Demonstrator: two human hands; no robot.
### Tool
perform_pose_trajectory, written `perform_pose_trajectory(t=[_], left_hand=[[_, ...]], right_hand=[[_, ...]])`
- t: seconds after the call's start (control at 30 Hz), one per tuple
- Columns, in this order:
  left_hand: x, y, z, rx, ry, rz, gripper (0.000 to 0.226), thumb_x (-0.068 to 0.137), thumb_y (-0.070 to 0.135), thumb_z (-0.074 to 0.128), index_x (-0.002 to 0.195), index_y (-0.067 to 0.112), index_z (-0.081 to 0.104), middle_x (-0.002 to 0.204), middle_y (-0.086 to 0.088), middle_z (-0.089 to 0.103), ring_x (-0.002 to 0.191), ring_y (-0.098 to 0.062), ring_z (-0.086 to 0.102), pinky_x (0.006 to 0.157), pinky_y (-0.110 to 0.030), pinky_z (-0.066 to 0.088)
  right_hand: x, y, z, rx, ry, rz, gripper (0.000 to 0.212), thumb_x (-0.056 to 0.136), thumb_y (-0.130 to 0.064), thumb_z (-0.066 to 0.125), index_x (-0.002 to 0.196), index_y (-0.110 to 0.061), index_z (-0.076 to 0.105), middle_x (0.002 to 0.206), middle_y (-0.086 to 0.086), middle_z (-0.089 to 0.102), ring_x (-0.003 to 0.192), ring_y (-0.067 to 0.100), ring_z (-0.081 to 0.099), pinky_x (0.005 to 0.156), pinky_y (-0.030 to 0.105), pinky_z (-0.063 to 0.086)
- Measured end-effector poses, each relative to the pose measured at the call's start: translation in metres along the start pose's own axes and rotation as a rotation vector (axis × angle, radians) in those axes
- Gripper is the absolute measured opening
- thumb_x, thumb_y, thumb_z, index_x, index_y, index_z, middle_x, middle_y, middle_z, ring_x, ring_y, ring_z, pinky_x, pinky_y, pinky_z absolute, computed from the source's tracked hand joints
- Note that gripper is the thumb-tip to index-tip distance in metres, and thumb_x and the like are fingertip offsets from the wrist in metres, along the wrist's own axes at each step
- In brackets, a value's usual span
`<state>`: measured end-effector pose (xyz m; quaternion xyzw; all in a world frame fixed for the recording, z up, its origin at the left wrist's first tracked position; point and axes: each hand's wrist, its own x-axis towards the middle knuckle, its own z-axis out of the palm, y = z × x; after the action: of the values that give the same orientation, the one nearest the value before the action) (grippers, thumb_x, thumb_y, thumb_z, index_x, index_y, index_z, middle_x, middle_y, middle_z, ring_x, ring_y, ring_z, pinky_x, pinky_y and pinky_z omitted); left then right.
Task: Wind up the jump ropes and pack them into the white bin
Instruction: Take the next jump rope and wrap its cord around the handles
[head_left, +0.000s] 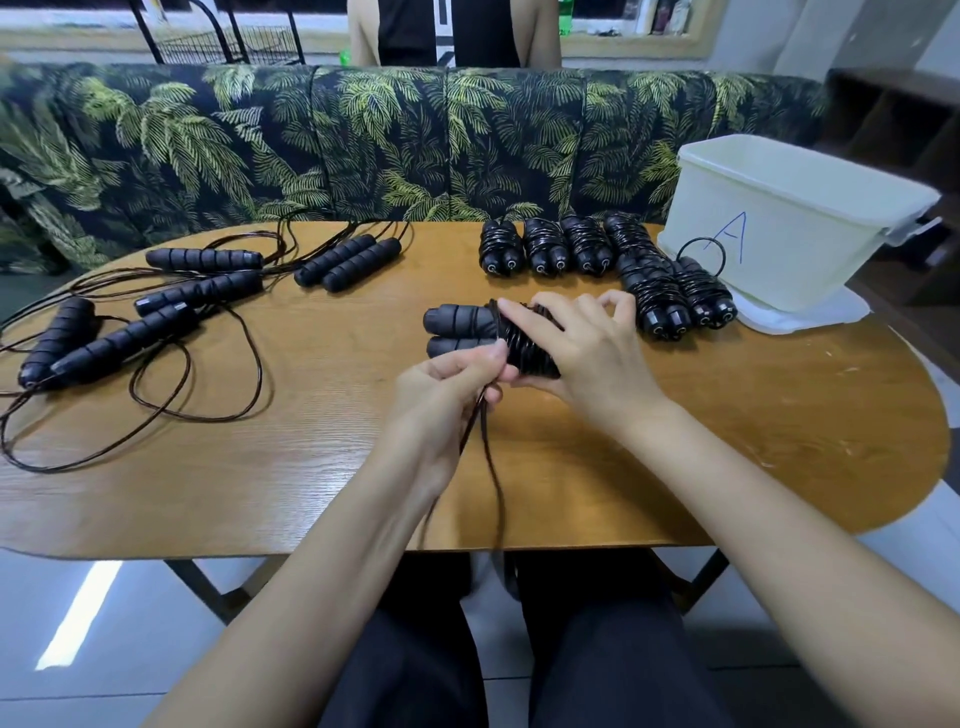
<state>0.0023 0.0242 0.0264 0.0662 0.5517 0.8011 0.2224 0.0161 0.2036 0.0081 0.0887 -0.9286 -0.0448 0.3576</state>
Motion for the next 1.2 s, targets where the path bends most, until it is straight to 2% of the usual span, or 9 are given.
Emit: perform_pose_trajectory(t=[0.2, 0.37, 0.47, 0.57, 0.63, 0.77, 0.83, 1.0, 1.2], left_hand=[[0.013, -0.008, -0.029, 0.345, -0.203, 0.098, 0.023, 0.081, 0.026, 0.065, 0.074, 0.005, 0.071, 0.070, 0.001, 0.067, 0.055, -0.009, 0.047, 0.067, -0.019, 0.043], [0.022, -0.003, -0.043, 0.680, -0.499, 0.269, 0.024, 0.097, 0.003, 0.046, 0.083, 0.011, 0.064, 0.060, 0.011, 0.051, 0.060, -0.002, 0.045, 0.067, -0.015, 0.039], [0.024, 0.004, -0.040, 0.904, -0.551, 0.264, 0.029, 0.097, 0.000, 0.046, 0.079, 0.017, 0.061, 0.065, 0.012, 0.049, 0.062, 0.002, 0.048, 0.067, -0.011, 0.039], [0.048, 0.022, -0.051, 1.297, -0.434, 0.293, 0.026, 0.097, 0.028, 0.054, 0.073, 0.030, 0.044, 0.073, 0.011, 0.041, 0.059, 0.016, 0.048, 0.078, -0.008, 0.041], [0.066, 0.034, -0.060, 1.612, -0.446, 0.667, 0.034, 0.096, 0.057, 0.038, 0.073, 0.033, 0.047, 0.073, 0.015, 0.042, 0.067, 0.008, 0.038, 0.089, -0.030, 0.034], [0.076, 0.070, -0.040, 1.968, -0.673, 1.075, 0.038, 0.094, 0.056, 0.032, 0.082, 0.030, 0.057, 0.073, 0.015, 0.054, 0.074, -0.009, 0.045, 0.084, -0.036, 0.025], [0.077, 0.080, -0.027, 2.084, -0.665, 1.189, 0.038, 0.094, 0.055, 0.034, 0.080, 0.029, 0.058, 0.073, 0.014, 0.057, 0.073, -0.013, 0.049, 0.084, -0.037, 0.026], [0.060, 0.067, -0.007, 2.219, -0.298, 1.098, 0.030, 0.096, 0.041, 0.049, 0.074, 0.023, 0.055, 0.069, 0.004, 0.063, 0.068, -0.022, 0.055, 0.079, -0.038, 0.029], [0.032, 0.027, 0.014, 1.845, 0.178, 0.613, 0.027, 0.103, 0.033, 0.038, 0.090, 0.015, 0.053, 0.079, -0.010, 0.059, 0.078, -0.037, 0.060, 0.057, -0.033, 0.033]], right_hand=[[-0.003, 0.000, -0.013, 0.535, -0.163, 0.216, 0.082, 0.069, -0.070, 0.063, 0.141, -0.035, 0.044, 0.128, -0.009, 0.059, 0.113, 0.013, 0.055, 0.096, 0.048, 0.037], [-0.003, 0.000, -0.033, 1.026, -0.197, 0.275, 0.081, 0.060, -0.029, 0.087, 0.133, -0.024, 0.053, 0.127, -0.008, 0.059, 0.120, 0.002, 0.052, 0.100, 0.014, 0.038], [-0.004, 0.002, -0.049, 1.127, -0.205, 0.240, 0.079, 0.059, -0.019, 0.087, 0.130, -0.022, 0.054, 0.127, -0.009, 0.059, 0.121, 0.002, 0.052, 0.099, 0.013, 0.038], [-0.007, 0.003, -0.057, 1.092, -0.267, 0.123, 0.078, 0.059, -0.019, 0.088, 0.130, -0.019, 0.055, 0.126, -0.004, 0.061, 0.120, 0.007, 0.055, 0.102, 0.017, 0.039], [-0.009, 0.006, -0.055, 0.971, -0.295, 0.004, 0.078, 0.061, -0.027, 0.089, 0.130, -0.017, 0.056, 0.125, 0.000, 0.062, 0.121, 0.011, 0.055, 0.106, 0.026, 0.038], [-0.011, 0.013, -0.047, 0.627, -0.366, -0.189, 0.072, 0.070, -0.051, 0.078, 0.134, -0.028, 0.054, 0.122, -0.002, 0.060, 0.111, 0.016, 0.055, 0.098, 0.038, 0.034], [-0.011, 0.015, -0.043, 0.455, -0.377, -0.235, 0.070, 0.073, -0.058, 0.071, 0.135, -0.031, 0.052, 0.122, -0.002, 0.059, 0.103, 0.018, 0.055, 0.094, 0.040, 0.033], [-0.015, 0.009, -0.025, 0.134, -0.178, -0.076, 0.073, 0.065, -0.049, 0.082, 0.130, -0.025, 0.059, 0.112, 0.002, 0.067, 0.084, 0.025, 0.062, 0.081, 0.045, 0.036], [-0.017, 0.005, -0.009, 0.127, -0.033, 0.186, 0.068, 0.073, -0.055, 0.070, 0.133, -0.026, 0.056, 0.115, 0.000, 0.067, 0.089, 0.022, 0.063, 0.081, 0.042, 0.033]])
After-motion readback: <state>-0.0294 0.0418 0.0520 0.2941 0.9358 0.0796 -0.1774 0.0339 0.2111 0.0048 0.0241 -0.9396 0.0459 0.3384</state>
